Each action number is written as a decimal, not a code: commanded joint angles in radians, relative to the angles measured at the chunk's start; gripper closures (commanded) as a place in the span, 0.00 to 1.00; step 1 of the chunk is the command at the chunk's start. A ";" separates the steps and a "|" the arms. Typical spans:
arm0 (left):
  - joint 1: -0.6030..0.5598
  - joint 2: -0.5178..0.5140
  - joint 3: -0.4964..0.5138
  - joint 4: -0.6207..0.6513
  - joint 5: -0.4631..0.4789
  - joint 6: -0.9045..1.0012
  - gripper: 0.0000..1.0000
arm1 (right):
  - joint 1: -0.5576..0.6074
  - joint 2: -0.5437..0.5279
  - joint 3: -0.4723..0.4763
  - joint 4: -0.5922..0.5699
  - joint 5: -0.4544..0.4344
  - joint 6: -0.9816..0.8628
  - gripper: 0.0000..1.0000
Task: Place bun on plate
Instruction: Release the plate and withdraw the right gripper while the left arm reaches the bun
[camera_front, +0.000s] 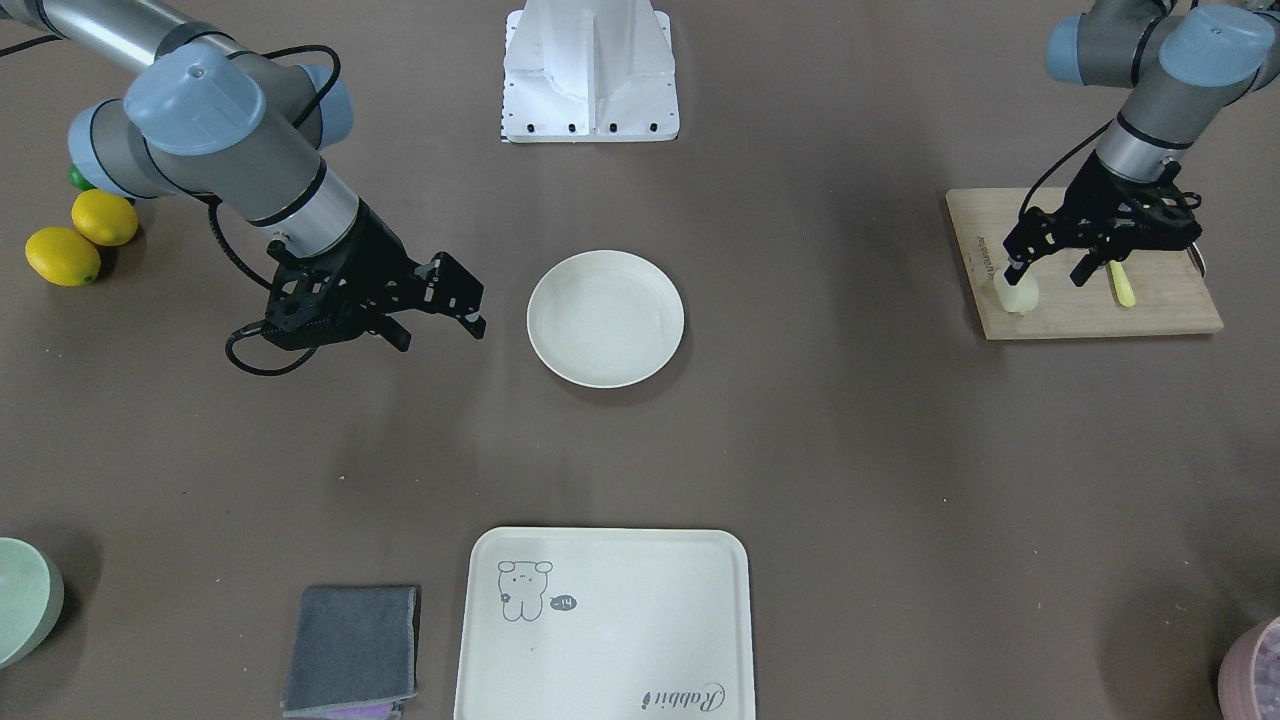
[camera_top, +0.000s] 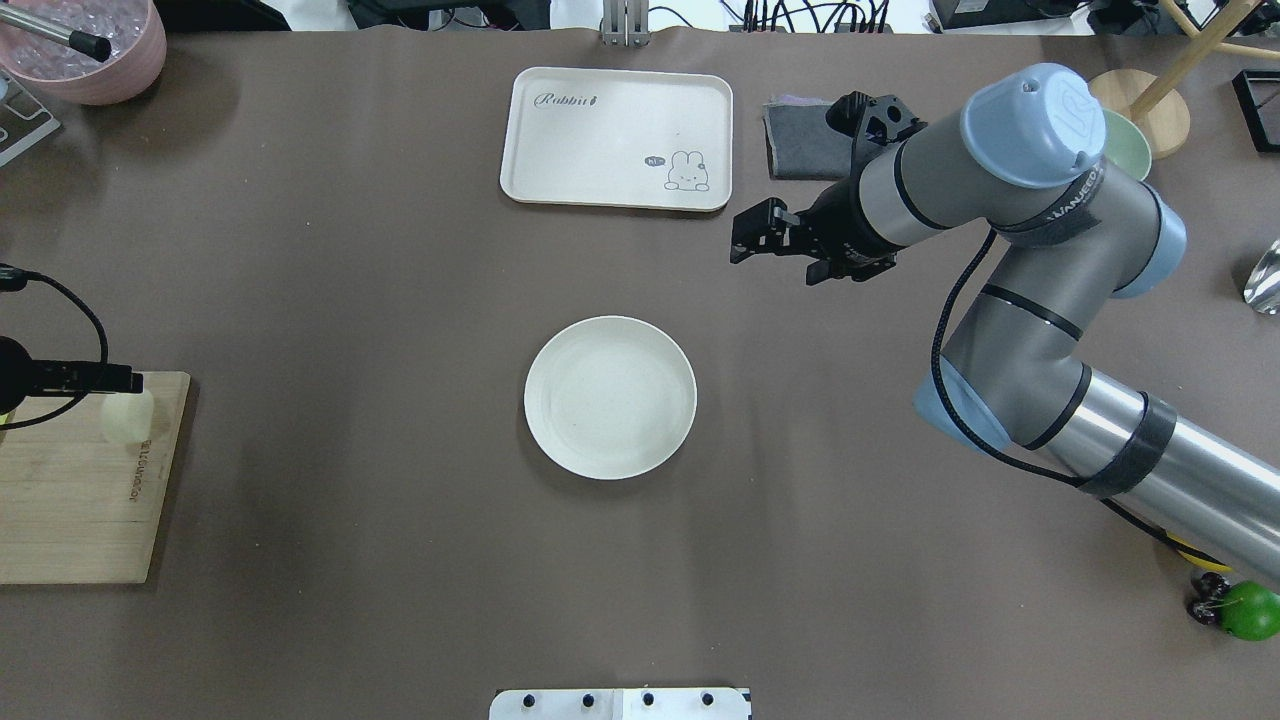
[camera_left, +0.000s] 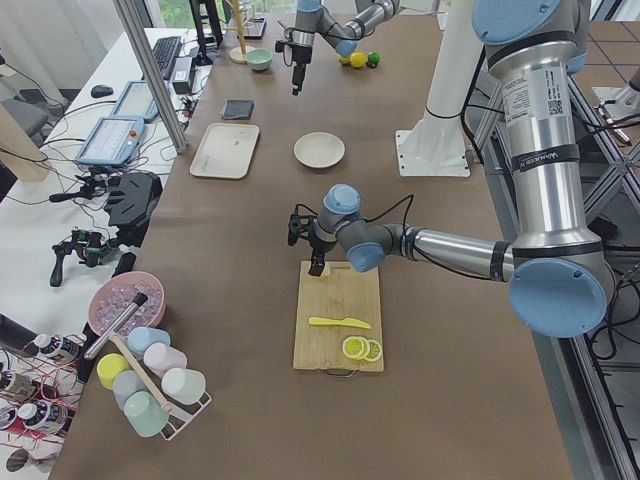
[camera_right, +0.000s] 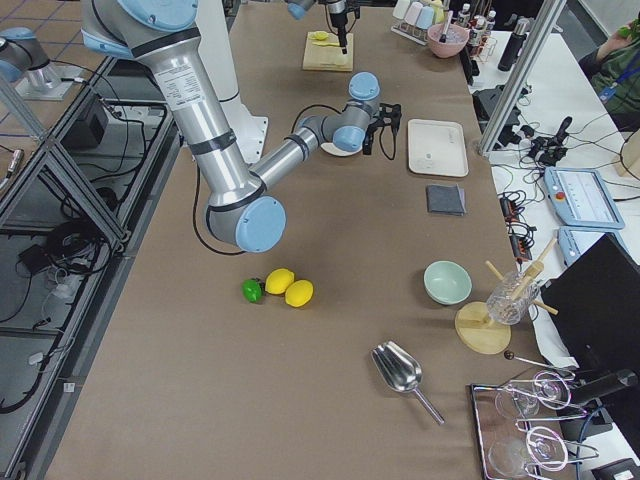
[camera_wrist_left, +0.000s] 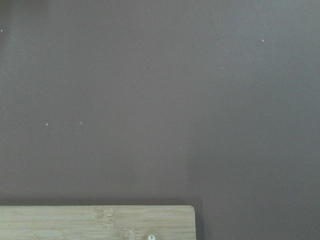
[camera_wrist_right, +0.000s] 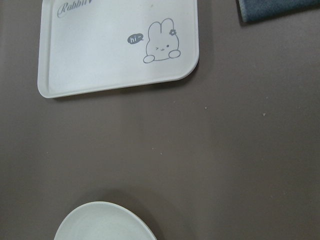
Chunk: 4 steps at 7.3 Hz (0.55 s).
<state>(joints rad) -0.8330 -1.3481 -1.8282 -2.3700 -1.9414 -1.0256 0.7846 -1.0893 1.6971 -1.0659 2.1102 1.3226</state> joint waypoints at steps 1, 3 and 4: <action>0.034 0.020 0.006 -0.009 0.012 -0.001 0.03 | 0.048 -0.003 0.001 -0.002 0.033 -0.011 0.00; 0.049 0.009 0.021 -0.009 0.012 0.009 0.18 | 0.071 -0.010 0.006 -0.006 0.042 -0.032 0.00; 0.063 -0.003 0.033 -0.009 0.018 0.007 0.19 | 0.071 -0.012 0.006 -0.006 0.042 -0.033 0.00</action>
<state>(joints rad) -0.7846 -1.3393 -1.8083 -2.3791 -1.9287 -1.0194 0.8517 -1.0982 1.7015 -1.0716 2.1504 1.2940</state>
